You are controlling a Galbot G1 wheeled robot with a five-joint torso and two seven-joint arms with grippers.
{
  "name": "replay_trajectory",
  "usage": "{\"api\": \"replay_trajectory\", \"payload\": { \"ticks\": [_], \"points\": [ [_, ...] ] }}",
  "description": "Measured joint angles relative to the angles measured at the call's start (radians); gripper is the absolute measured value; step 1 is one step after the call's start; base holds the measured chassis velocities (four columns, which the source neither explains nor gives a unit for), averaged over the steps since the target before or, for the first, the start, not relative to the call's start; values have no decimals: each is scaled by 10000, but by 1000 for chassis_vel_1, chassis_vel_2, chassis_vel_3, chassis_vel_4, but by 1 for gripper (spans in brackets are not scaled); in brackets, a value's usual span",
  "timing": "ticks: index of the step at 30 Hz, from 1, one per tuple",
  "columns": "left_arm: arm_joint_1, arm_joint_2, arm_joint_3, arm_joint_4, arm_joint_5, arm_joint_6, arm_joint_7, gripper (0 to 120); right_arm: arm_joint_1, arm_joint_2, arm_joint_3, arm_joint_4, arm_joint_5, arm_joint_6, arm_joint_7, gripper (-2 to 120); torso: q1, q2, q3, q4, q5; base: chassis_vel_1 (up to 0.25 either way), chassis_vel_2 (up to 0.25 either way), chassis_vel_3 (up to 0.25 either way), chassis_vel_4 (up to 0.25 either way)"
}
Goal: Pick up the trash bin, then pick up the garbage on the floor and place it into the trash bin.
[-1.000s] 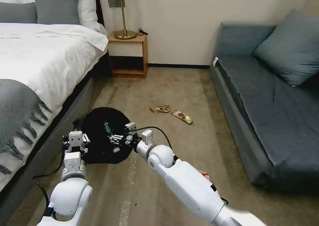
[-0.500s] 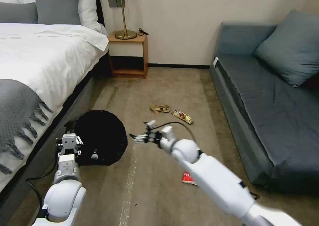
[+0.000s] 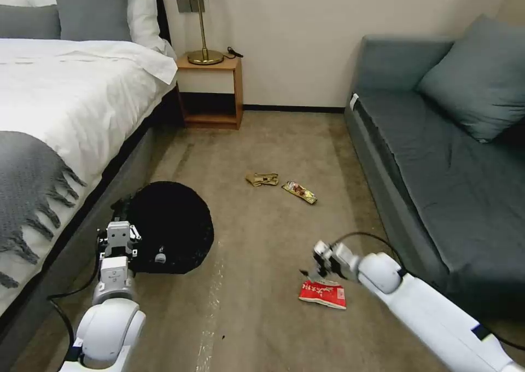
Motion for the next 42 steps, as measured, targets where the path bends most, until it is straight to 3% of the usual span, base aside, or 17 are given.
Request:
{"api": "replay_trajectory", "payload": {
  "ticks": [13, 40, 42],
  "points": [
    [141, -20, -1, -155, 78, 7, 1, 5, -155, 765, 458, -2378, -1218, 955, -335, 99, 0, 0, 0, 1, 1, 0, 0, 0, 0],
    [59, 0, 35, 65, 141, -94, 94, 5, 51, 1301, 974, -3479, -1610, 1809, -724, 0, 0, 2, 2, 4, 0, 0, 0, 0, 0],
    [66, -9, 41, 52, 167, -100, 101, 5, 54, 1309, 1026, -3500, -1631, 1851, -720, 0, 0, 2, 2, 4, 1, 0, 0, 0, 0]
  ]
}}
